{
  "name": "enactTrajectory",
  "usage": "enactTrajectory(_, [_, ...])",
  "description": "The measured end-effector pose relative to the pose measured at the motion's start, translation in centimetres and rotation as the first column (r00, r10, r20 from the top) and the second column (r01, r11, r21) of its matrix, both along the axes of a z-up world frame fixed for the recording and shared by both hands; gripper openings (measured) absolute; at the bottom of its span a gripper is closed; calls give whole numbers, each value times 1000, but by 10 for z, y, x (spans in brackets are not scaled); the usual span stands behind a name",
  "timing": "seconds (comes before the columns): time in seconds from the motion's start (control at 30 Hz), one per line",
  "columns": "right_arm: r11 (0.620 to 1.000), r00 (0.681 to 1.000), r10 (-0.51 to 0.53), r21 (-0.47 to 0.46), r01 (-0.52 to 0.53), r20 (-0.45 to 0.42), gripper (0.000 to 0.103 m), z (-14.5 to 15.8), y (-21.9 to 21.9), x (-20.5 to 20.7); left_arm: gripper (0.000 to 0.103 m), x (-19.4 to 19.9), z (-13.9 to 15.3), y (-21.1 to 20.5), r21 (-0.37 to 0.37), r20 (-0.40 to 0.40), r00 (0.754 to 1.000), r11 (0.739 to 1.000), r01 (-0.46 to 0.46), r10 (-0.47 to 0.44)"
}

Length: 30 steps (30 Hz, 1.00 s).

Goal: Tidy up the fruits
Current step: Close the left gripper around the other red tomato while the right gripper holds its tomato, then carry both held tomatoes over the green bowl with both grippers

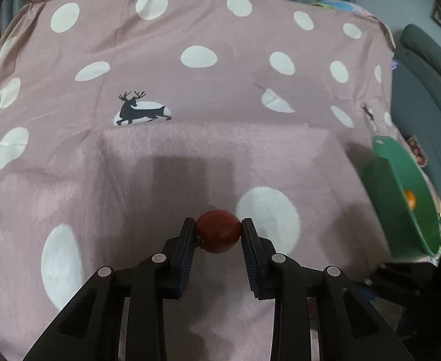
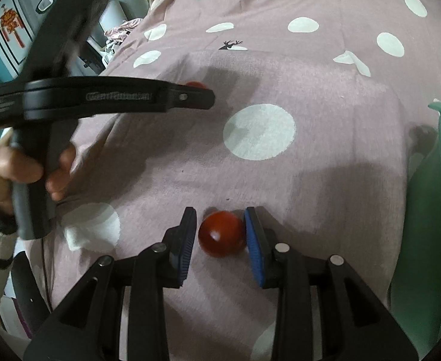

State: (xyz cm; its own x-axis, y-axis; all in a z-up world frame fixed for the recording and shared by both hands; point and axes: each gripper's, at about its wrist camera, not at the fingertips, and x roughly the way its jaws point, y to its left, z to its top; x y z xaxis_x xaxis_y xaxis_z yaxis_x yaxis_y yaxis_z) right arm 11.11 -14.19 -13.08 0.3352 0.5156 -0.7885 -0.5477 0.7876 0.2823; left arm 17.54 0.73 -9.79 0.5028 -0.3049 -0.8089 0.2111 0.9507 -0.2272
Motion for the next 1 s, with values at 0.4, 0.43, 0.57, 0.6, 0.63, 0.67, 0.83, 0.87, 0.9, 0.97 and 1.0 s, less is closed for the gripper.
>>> enactTrajectory(0.4, [999, 1000, -13, -31, 13, 24, 30, 0, -1, -9, 31, -52, 18, 3, -65, 39, 999, 998, 4, -1])
enactTrajectory(0.43, [1000, 1000, -22, -21, 23, 19, 30, 0, -2, -9, 31, -55, 19, 3, -64, 41, 999, 998, 3, -1])
enactTrajectory(0.57, [998, 998, -57, 29, 57, -17, 30, 1, -10, -13, 31, -69, 26, 2, -63, 52, 999, 998, 1, 3])
enactTrajectory(0.6, [998, 998, -57, 36, 58, -20, 30, 3, -12, -16, 31, -72, 27, 3, -58, 55, 998, 998, -2, 5])
enactTrajectory(0.63, [997, 998, -59, 43, 60, -19, 30, 5, -13, -19, 31, -75, 28, 3, -55, 54, 998, 998, -6, 9])
enactTrajectory(0.67, [997, 998, -62, 49, 63, -19, 30, 7, -13, -22, 31, -78, 28, 4, -55, 52, 998, 998, -14, 17])
enactTrajectory(0.83, [994, 997, -75, 79, 76, -16, 30, 15, -17, -35, 31, -92, 29, 7, -69, 38, 998, 996, -49, 52])
enactTrajectory(0.87, [994, 997, -76, 82, 77, -14, 30, 17, -17, -38, 31, -95, 29, 8, -74, 34, 998, 996, -55, 58])
enactTrajectory(0.9, [993, 997, -79, 87, 80, -12, 30, 19, -19, -41, 31, -100, 29, 8, -76, 31, 998, 995, -59, 62])
enactTrajectory(0.97, [990, 996, -90, 109, 91, -11, 30, 23, -23, -47, 31, -106, 31, 8, -76, 31, 997, 995, -67, 70])
enactTrajectory(1.0, [989, 996, -93, 116, 93, -11, 30, 25, -25, -48, 31, -109, 32, 8, -77, 33, 997, 995, -68, 71])
